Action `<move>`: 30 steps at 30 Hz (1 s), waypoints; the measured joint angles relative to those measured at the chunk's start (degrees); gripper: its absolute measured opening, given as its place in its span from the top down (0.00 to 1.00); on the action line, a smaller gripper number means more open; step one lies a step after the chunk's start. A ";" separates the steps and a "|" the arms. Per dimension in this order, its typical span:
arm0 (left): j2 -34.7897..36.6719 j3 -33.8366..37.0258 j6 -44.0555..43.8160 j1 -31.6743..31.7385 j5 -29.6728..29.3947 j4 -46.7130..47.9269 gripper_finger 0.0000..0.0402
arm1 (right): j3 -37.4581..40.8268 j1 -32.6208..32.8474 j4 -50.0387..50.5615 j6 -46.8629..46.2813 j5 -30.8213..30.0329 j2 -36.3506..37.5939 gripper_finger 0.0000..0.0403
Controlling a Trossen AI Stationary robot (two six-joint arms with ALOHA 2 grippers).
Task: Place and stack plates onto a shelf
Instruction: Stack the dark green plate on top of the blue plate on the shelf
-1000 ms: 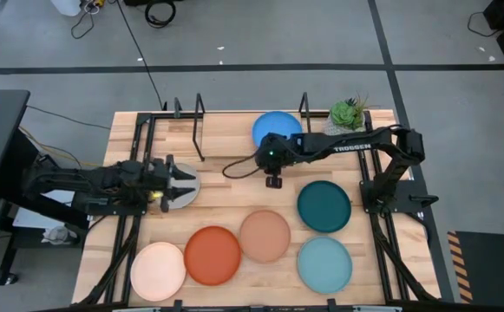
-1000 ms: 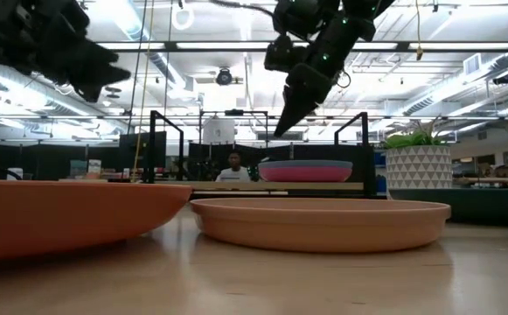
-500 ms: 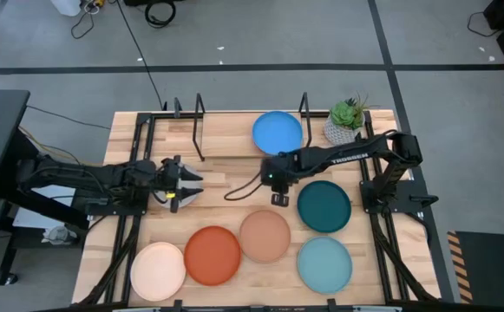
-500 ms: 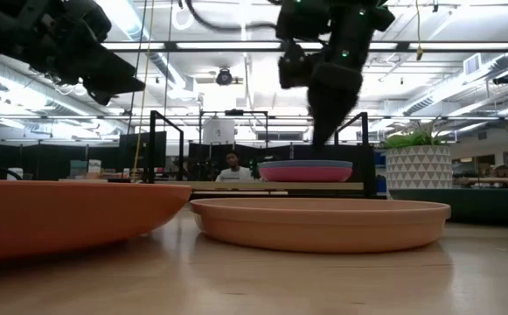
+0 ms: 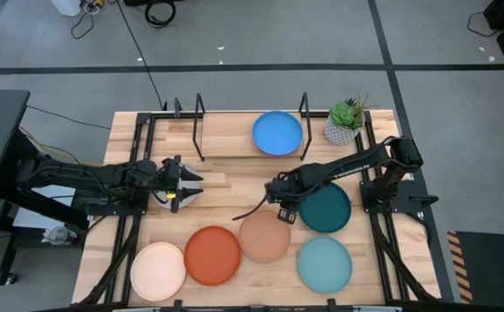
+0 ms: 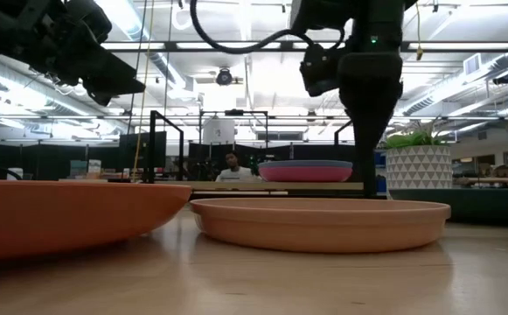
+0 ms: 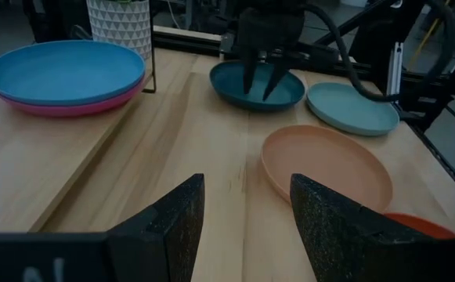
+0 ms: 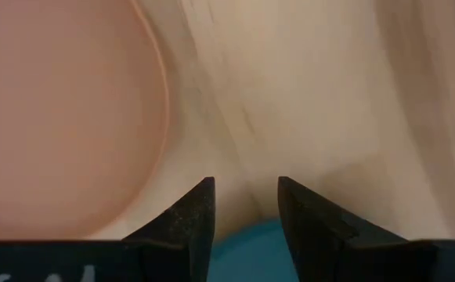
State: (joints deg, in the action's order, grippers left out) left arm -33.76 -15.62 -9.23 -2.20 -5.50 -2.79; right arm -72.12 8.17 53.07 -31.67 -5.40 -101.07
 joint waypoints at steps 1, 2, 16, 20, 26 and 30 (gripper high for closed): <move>0.00 0.00 0.00 0.00 0.00 0.00 0.51 | 0.00 0.41 0.47 -1.04 0.02 -0.24 0.63; 0.00 0.00 0.01 0.00 0.00 0.02 0.51 | 0.00 0.78 1.28 -2.07 -0.05 -0.64 0.63; 0.00 0.00 3.65 0.11 -0.24 0.02 0.51 | 0.85 5.54 4.98 -12.64 2.31 -1.99 0.63; 0.00 0.00 3.67 0.11 -0.24 -0.02 0.51 | 2.75 6.42 3.16 -14.06 3.80 -1.99 0.63; 0.00 0.00 3.96 0.10 -0.24 0.00 0.51 | 5.49 7.83 -0.27 -14.98 4.68 -1.97 0.64; 0.00 0.00 4.00 0.11 -0.26 0.02 0.51 | 7.39 8.55 -2.43 -15.26 5.07 -1.97 0.66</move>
State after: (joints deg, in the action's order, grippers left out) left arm -33.76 -15.62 -5.23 -2.09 -5.76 -2.76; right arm -64.72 16.72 50.64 -46.93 -0.34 -103.04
